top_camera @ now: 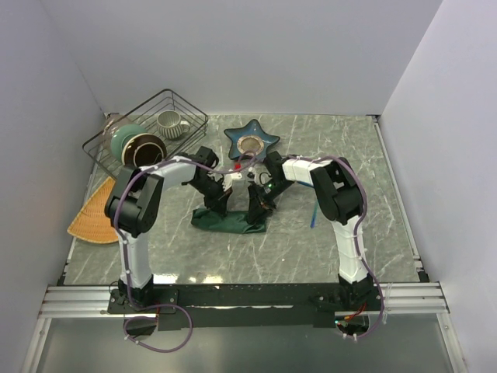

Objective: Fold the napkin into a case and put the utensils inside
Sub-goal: Pick up the smaller rectangle-folded napkin from the center of the board, then pass from the left arm to the right

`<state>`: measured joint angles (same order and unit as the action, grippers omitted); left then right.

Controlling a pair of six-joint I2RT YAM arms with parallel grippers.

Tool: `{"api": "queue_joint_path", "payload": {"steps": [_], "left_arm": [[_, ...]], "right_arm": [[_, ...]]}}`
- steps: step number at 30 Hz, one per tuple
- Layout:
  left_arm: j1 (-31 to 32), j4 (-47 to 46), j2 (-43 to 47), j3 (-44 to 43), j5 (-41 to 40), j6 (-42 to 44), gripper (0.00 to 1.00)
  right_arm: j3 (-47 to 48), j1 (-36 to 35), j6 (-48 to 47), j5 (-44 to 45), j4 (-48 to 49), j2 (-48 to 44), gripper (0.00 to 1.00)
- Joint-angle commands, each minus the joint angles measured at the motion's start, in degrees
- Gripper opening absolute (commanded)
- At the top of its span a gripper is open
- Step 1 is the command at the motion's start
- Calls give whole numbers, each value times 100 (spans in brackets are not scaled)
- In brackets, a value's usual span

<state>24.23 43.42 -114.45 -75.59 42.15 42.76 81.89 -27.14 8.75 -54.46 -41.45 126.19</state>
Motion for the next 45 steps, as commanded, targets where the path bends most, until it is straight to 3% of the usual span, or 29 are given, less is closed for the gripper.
{"api": "queue_joint_path", "payload": {"steps": [1,7,11,14,21,31,37,45], "left_arm": [[56,-684,642,536,-401,224,1],[126,-1511,1399,1125,-558,241,1],[249,-1758,1706,1415,-646,391,1],[354,-1898,1864,1547,-691,496,1],[539,-2233,2252,1899,-840,646,1],[557,-2329,2463,2101,-823,707,1],[548,-2382,2568,2207,-761,760,1],[557,-2487,2770,2391,-717,813,1]], "right_arm": [[213,15,-637,393,-205,-498,36],[819,358,-1445,-161,-1013,-745,55],[1460,358,-1658,-83,-1208,-701,86],[1890,192,-1912,268,-1260,-500,90],[2305,-309,-2334,480,-1172,2,90],[1743,-767,-2712,269,-856,55,88],[1637,-802,-2510,190,-548,204,78],[1479,-793,-2282,146,-223,222,55]]}}
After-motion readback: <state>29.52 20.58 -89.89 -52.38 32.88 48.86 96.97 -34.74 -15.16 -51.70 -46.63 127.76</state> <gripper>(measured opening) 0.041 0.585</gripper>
